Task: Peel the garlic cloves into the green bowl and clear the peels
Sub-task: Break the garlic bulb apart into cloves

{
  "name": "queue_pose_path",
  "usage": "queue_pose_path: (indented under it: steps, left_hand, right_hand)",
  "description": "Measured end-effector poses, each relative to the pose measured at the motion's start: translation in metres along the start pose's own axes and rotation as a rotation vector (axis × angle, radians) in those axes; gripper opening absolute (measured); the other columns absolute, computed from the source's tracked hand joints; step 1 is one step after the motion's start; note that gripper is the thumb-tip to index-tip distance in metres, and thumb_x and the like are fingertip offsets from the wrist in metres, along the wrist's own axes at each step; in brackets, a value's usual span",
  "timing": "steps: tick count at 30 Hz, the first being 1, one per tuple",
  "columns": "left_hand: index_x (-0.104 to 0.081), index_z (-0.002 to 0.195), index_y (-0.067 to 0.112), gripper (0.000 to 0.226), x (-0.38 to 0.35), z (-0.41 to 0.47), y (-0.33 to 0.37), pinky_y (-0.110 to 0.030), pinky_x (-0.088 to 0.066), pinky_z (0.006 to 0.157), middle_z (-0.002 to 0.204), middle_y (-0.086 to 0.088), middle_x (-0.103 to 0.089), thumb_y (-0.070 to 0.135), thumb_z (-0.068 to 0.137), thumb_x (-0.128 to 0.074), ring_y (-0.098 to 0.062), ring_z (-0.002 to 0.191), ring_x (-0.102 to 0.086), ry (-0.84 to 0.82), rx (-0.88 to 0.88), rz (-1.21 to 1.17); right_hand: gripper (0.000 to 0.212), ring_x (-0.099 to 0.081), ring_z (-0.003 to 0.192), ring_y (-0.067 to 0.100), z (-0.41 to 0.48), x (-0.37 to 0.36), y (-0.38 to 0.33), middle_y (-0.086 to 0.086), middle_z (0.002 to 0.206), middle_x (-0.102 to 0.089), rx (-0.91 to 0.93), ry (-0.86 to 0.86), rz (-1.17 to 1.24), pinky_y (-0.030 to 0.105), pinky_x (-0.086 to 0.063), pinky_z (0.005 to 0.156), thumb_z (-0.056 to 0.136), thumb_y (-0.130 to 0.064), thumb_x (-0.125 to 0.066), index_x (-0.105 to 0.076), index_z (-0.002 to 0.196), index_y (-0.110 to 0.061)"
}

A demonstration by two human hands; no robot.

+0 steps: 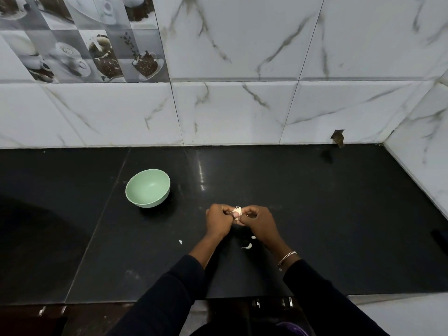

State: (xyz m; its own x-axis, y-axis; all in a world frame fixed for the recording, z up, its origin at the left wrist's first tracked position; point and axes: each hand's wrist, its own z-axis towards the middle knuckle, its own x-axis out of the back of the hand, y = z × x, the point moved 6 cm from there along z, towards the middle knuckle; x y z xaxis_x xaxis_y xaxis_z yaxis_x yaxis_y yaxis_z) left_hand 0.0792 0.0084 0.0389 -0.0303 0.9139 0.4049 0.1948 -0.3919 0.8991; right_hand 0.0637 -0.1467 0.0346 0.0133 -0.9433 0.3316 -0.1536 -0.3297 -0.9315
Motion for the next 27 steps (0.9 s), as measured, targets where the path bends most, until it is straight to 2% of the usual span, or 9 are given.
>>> queue_pose_path:
  steps: [2,4,7,9,14,17,20,23,27]
  left_hand:
    - [-0.081,0.088,0.012,0.013,-0.001,-0.001,-0.001,-0.015,-0.052,0.059,0.064,0.004,-0.072,0.002,0.081,-0.077,-0.001,0.056,-0.065,-0.011,0.006,-0.03]
    - [-0.081,0.088,0.009,0.012,-0.002,-0.001,-0.004,-0.018,-0.053,0.058,0.065,-0.002,-0.074,0.0,0.082,-0.075,-0.004,0.054,-0.065,-0.034,0.011,-0.074]
    - [-0.08,0.09,0.007,0.013,-0.004,0.0,-0.007,-0.02,-0.055,0.058,0.072,-0.007,-0.076,-0.003,0.084,-0.074,-0.008,0.056,-0.067,-0.048,0.041,-0.126]
    - [-0.08,0.09,0.005,0.014,-0.005,0.0,-0.008,-0.019,-0.056,0.058,0.074,-0.007,-0.075,-0.005,0.085,-0.071,-0.009,0.06,-0.069,-0.056,0.067,-0.176]
    - [-0.078,0.079,0.012,0.024,-0.01,0.002,-0.013,-0.029,-0.062,0.067,0.079,-0.01,-0.076,-0.005,0.09,-0.066,-0.018,0.075,-0.074,-0.095,0.141,-0.343]
    - [-0.076,0.088,-0.002,0.009,-0.012,0.005,-0.017,-0.026,-0.061,0.066,0.086,-0.016,-0.075,-0.006,0.089,-0.068,-0.02,0.077,-0.073,-0.097,0.189,-0.397]
    - [-0.072,0.093,-0.01,0.008,-0.014,0.005,-0.02,-0.023,-0.059,0.063,0.082,-0.017,-0.073,-0.009,0.088,-0.066,-0.02,0.075,-0.071,-0.105,0.22,-0.445]
    - [-0.074,0.092,-0.003,0.014,-0.02,0.004,-0.02,-0.022,-0.058,0.068,0.082,-0.014,-0.073,-0.012,0.087,-0.064,-0.019,0.077,-0.07,-0.14,0.241,-0.506]
    - [-0.074,0.093,0.004,0.025,-0.023,0.002,-0.021,-0.026,-0.058,0.072,0.088,-0.014,-0.075,-0.016,0.081,-0.066,-0.02,0.08,-0.071,-0.156,0.268,-0.537]
  right_hand:
    - [0.019,-0.07,0.071,0.015,0.0,0.002,0.0,0.0,0.077,-0.076,0.007,0.011,-0.009,0.036,-0.057,0.07,0.064,-0.022,-0.074,-0.077,0.082,-0.021]
    - [0.018,-0.073,0.077,0.023,0.001,0.002,0.0,0.0,0.079,-0.076,0.012,-0.006,0.004,0.041,-0.058,0.074,0.064,-0.017,-0.073,-0.076,0.082,-0.02]
    - [0.02,-0.07,0.074,0.015,0.001,0.001,0.0,0.003,0.082,-0.076,-0.009,-0.031,0.045,0.041,-0.058,0.073,0.068,-0.004,-0.074,-0.074,0.082,-0.019]
    - [0.022,-0.069,0.075,0.014,0.001,0.0,0.002,0.007,0.085,-0.075,-0.028,-0.039,0.083,0.04,-0.058,0.074,0.069,-0.001,-0.073,-0.074,0.083,-0.018]
    - [0.025,-0.071,0.08,0.019,0.0,-0.002,0.006,0.01,0.086,-0.076,-0.047,-0.04,0.199,0.046,-0.059,0.082,0.072,0.009,-0.069,-0.075,0.086,-0.01]
    - [0.025,-0.072,0.083,0.02,0.002,-0.002,0.007,0.013,0.088,-0.076,-0.064,-0.036,0.275,0.043,-0.059,0.084,0.075,0.015,-0.066,-0.075,0.089,-0.004]
    - [0.017,-0.072,0.09,0.028,0.004,-0.004,0.009,0.023,0.095,-0.075,-0.101,-0.056,0.389,0.036,-0.06,0.086,0.083,0.012,-0.063,-0.075,0.092,0.004]
    - [0.014,-0.071,0.092,0.03,0.006,-0.006,0.012,0.03,0.099,-0.072,-0.15,-0.051,0.498,0.039,-0.058,0.091,0.091,0.001,-0.064,-0.072,0.093,0.012]
    - [0.012,-0.072,0.087,0.026,0.01,-0.007,0.017,0.025,0.096,-0.074,-0.126,-0.066,0.421,0.039,-0.057,0.087,0.084,0.004,-0.074,-0.073,0.096,0.005]
